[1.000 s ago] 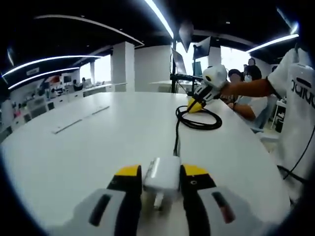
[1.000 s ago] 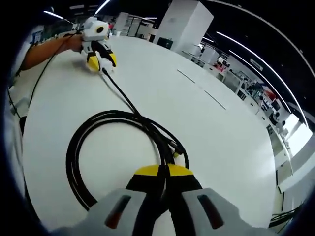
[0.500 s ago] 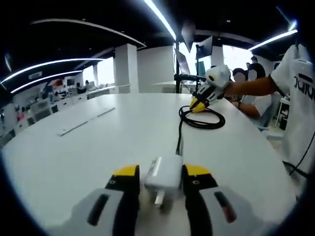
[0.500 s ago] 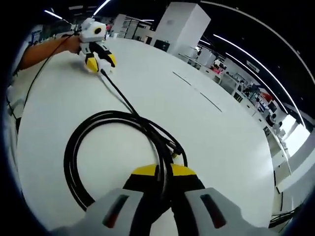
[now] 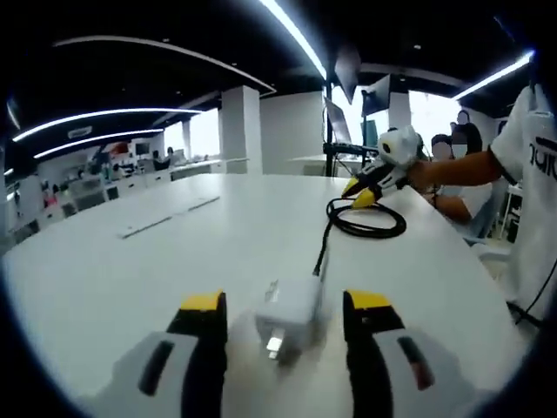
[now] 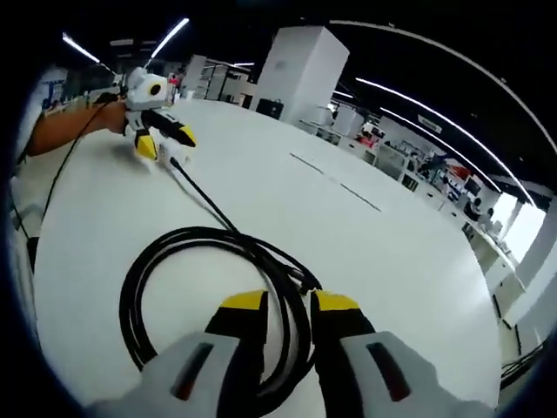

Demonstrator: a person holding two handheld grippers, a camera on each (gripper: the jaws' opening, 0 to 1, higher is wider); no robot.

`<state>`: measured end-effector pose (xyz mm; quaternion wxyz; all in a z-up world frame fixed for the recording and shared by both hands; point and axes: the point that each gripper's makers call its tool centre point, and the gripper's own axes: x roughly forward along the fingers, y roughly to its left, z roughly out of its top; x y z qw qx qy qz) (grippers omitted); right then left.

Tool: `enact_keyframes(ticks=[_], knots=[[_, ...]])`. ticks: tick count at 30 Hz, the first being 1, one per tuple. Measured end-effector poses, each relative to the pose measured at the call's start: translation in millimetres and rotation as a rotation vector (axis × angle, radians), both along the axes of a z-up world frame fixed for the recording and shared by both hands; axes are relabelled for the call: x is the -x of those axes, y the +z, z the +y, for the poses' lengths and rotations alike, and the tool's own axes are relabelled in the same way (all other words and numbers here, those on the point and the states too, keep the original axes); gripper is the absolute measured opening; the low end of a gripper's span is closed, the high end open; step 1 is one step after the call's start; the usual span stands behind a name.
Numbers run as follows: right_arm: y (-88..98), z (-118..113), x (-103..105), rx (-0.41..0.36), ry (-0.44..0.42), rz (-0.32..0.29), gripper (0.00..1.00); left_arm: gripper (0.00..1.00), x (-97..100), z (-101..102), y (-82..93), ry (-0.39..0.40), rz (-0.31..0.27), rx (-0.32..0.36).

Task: Plug the desk Type‑C cable into the charger adapter.

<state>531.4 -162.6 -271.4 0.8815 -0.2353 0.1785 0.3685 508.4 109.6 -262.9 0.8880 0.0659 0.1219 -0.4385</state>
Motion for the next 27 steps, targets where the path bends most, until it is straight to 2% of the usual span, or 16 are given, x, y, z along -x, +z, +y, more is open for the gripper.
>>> enact_keyframes(ticks=[4, 6, 9, 10, 13, 16, 18, 21, 22, 23, 27], knots=[[13.0, 9.4, 2.1, -0.156, -0.009, -0.024, 0.24, 0.64, -1.3, 12.8, -4.8, 0.096, 0.036, 0.007], [20.8, 13.6, 3.1, -0.222, 0.000, -0.046, 0.25, 0.65, 0.4, 14.8, 2.6, 0.125, 0.004, 0.034], [22.3, 14.1, 3.1, -0.234, 0.001, -0.051, 0.29, 0.69, 0.4, 14.9, 5.3, 0.132, -0.003, 0.050], [36.5, 17.5, 1.2, -0.370, 0.003, -0.085, 0.33, 0.71, 10.5, 13.9, 15.0, 0.205, -0.004, 0.104], [37.0, 16.6, -1.4, -0.402, -0.019, -0.090, 0.42, 0.79, 11.4, 19.8, 17.4, 0.251, -0.014, 0.134], [39.8, 18.8, 0.1, -0.445, -0.021, -0.103, 0.46, 0.83, 14.8, 25.4, 20.6, 0.297, -0.024, 0.162], [41.9, 19.3, 1.6, -0.468, -0.026, -0.103, 0.50, 0.91, 15.6, 29.0, 24.8, 0.332, -0.037, 0.180], [45.0, 20.7, 5.4, -0.485, -0.025, -0.117, 0.61, 0.96, 16.8, 32.3, 28.3, 0.362, -0.045, 0.199], [47.3, 25.2, 6.2, -0.513, -0.025, -0.129, 0.65, 0.97, 10.2, 41.0, 29.7, 0.405, -0.061, 0.217], [47.5, 26.6, 7.7, -0.519, -0.030, -0.134, 0.68, 1.00, 10.5, 43.6, 30.2, 0.420, -0.069, 0.215], [47.9, 28.5, 10.9, -0.555, -0.042, -0.132, 0.75, 1.00, 15.9, 52.7, 29.8, 0.452, -0.091, 0.191]])
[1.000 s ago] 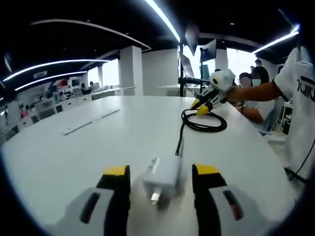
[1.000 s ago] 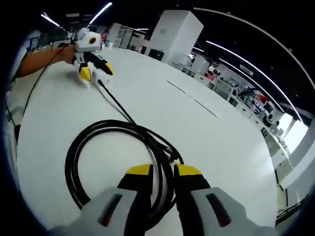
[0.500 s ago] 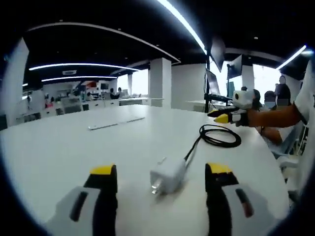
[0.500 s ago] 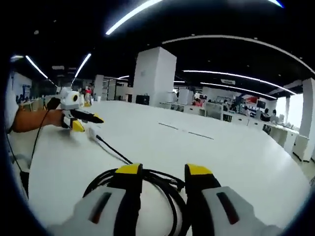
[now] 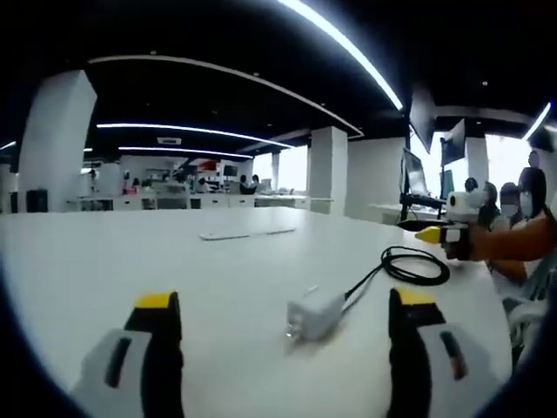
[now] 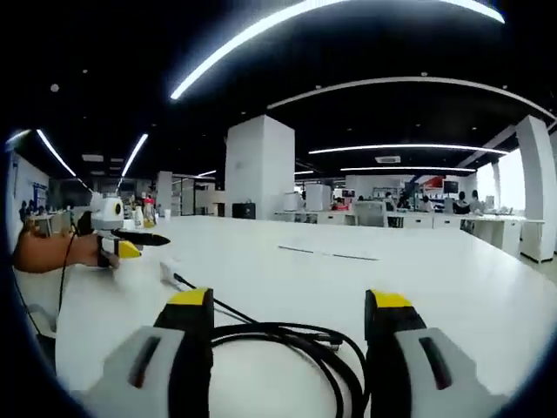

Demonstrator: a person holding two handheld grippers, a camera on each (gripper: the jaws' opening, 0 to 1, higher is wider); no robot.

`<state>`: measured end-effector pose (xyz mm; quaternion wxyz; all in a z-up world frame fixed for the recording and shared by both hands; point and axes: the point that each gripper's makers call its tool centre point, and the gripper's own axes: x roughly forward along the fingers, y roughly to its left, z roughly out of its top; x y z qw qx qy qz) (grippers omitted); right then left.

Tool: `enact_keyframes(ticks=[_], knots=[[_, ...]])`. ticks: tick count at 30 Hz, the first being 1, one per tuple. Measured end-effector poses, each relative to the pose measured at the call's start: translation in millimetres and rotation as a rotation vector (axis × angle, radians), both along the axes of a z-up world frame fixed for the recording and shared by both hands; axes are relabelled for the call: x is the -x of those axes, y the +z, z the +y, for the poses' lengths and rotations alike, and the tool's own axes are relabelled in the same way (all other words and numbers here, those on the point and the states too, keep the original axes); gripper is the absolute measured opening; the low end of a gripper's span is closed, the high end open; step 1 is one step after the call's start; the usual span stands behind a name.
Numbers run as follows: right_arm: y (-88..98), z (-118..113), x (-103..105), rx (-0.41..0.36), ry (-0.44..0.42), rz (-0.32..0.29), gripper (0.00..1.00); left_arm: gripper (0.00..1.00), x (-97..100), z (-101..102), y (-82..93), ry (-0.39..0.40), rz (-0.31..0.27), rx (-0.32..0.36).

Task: Plug the desk Type‑C cable into the charger adapter.

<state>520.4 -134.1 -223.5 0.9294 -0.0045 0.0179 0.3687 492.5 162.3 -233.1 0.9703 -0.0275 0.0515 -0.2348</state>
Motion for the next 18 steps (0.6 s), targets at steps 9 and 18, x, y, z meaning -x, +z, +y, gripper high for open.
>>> enact_keyframes(ticks=[9, 18], knots=[[0.6, -11.3, -3.8, -0.022, -0.075, -0.003, 1.00, 1.00, 22.5, -5.7, 5.4, 0.017, -0.035, -0.019], [-0.3, -6.6, 5.6, 0.010, -0.059, -0.026, 1.00, 1.00, 35.0, -0.6, 13.0, 0.047, -0.066, -0.034]])
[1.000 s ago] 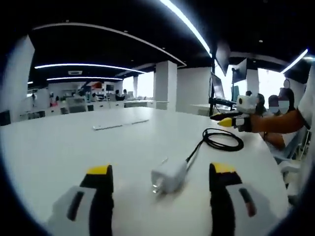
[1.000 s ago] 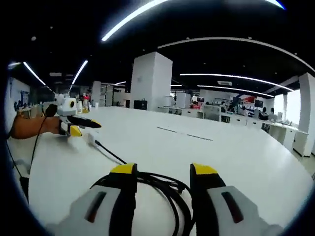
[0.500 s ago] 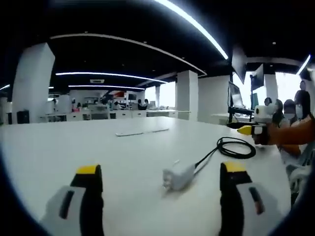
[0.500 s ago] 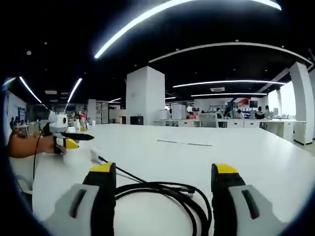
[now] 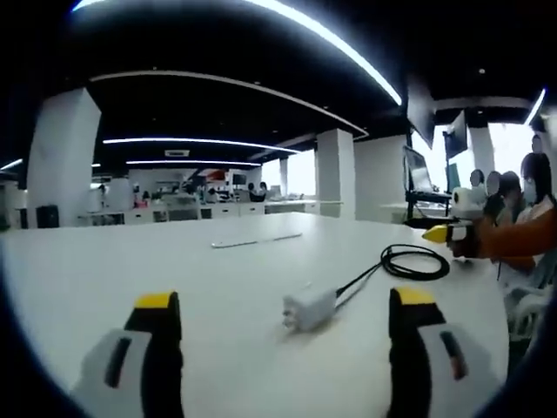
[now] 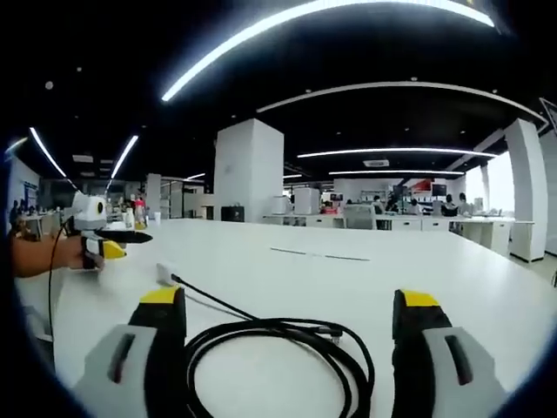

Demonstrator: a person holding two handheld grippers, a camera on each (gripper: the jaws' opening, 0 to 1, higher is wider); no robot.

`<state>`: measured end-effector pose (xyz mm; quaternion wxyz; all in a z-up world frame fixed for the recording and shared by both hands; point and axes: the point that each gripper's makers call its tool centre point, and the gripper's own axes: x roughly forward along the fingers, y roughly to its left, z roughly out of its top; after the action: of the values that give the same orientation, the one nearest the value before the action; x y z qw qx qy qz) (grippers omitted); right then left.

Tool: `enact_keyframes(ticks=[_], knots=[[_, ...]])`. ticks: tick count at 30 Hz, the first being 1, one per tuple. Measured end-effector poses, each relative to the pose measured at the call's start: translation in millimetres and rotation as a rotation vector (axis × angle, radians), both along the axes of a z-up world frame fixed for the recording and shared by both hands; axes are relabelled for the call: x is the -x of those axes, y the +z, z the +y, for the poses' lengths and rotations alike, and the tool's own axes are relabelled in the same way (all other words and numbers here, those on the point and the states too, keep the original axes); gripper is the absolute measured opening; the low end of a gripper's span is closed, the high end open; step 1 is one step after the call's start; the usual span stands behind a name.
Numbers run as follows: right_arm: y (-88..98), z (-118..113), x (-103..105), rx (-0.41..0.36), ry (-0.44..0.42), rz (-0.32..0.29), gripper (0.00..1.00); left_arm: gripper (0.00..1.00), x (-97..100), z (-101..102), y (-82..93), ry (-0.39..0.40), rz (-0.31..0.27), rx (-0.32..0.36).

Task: Plug the desk Type‑C cable into the charger adapter.

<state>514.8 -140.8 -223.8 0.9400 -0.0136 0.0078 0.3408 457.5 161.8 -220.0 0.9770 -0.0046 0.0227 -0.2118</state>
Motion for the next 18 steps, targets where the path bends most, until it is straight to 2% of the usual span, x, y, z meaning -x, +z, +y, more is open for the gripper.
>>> enact_keyframes(ticks=[10, 13, 18], knots=[[4.2, 1.9, 12.1, 0.000, -0.003, -0.010, 1.00, 1.00, 13.0, 5.5, 6.4, 0.028, -0.027, -0.017], [8.1, -1.7, 21.2, -0.013, -0.015, -0.014, 1.00, 1.00, 18.3, 11.4, 6.3, 0.036, -0.025, -0.013], [9.2, -3.7, 37.8, 0.007, -0.026, -0.033, 1.00, 1.00, 35.4, 11.4, 10.0, 0.058, -0.058, -0.019]])
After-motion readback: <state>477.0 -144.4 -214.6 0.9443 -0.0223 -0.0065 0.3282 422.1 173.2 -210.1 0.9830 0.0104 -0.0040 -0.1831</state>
